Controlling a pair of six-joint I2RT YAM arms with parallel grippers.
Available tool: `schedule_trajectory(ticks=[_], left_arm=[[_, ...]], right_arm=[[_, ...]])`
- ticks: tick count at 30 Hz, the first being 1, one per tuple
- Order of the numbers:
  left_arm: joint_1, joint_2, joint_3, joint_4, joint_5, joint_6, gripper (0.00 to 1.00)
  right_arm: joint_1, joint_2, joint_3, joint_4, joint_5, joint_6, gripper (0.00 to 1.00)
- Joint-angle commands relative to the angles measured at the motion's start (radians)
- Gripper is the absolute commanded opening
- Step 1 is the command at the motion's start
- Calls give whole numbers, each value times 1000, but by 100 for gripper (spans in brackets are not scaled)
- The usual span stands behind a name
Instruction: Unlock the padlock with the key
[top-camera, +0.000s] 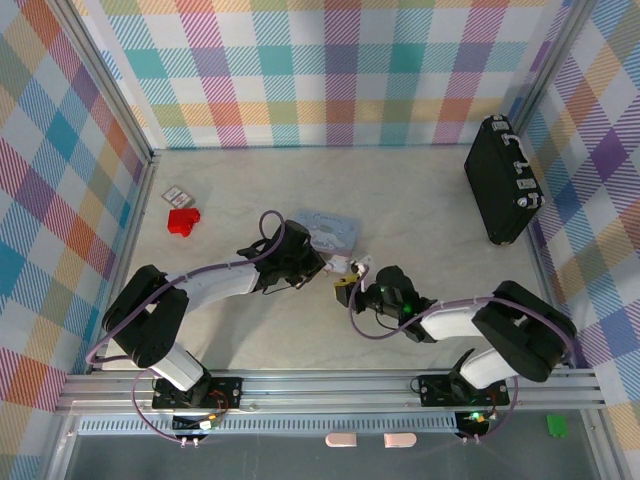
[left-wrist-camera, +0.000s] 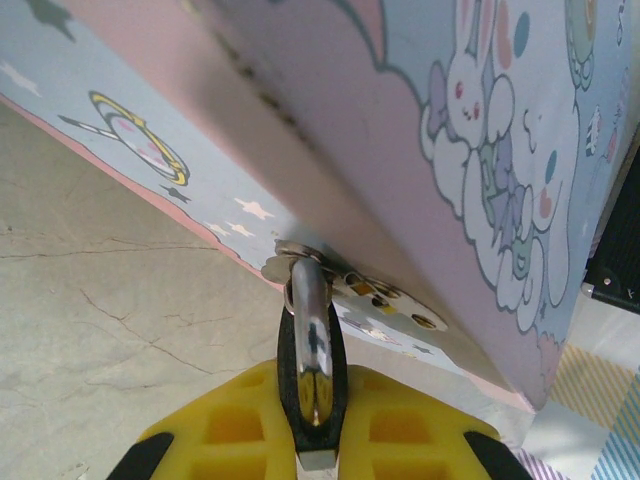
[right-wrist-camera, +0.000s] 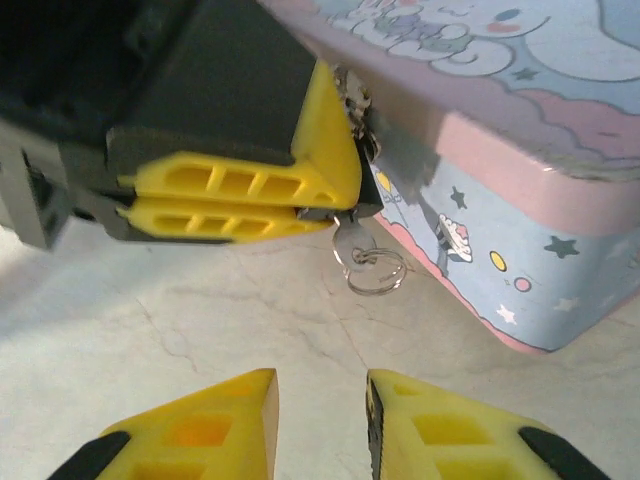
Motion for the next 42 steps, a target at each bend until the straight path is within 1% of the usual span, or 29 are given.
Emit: schedule_trajectory(ticks=[1, 6, 9, 12, 20, 23, 30, 33, 35, 38, 42], left_arm=[[9, -41, 32, -13, 24, 3, 0], [6, -46, 28, -17, 35, 3, 0], [5, -48, 28, -19, 38, 4, 0], [2, -48, 28, -20, 43, 4, 0], [-11, -41, 38, -22, 46, 7, 0], [-15, -39, 42, -23, 46, 6, 0], [-26, -39, 50, -28, 45, 5, 0], [-29, -39, 49, -26, 46, 4, 0], [-33, -38, 53, -26, 46, 5, 0], [-35, -36, 55, -28, 46, 5, 0], [-37, -36, 56, -27, 45, 2, 0]], right_arm=[[12, 42, 7, 174, 34, -216, 28], [33, 94, 33, 216, 61, -302, 28], [35, 124, 43, 235, 32, -351, 29], [42, 147, 51, 255, 36, -386, 30], [47, 200, 72, 283, 43, -421, 28], [48, 223, 80, 286, 72, -434, 26], [50, 268, 90, 321, 126, -442, 29], [49, 287, 91, 337, 148, -447, 28], [50, 297, 93, 348, 158, -444, 27], [50, 300, 101, 342, 162, -438, 24], [50, 309, 99, 352, 173, -431, 17]])
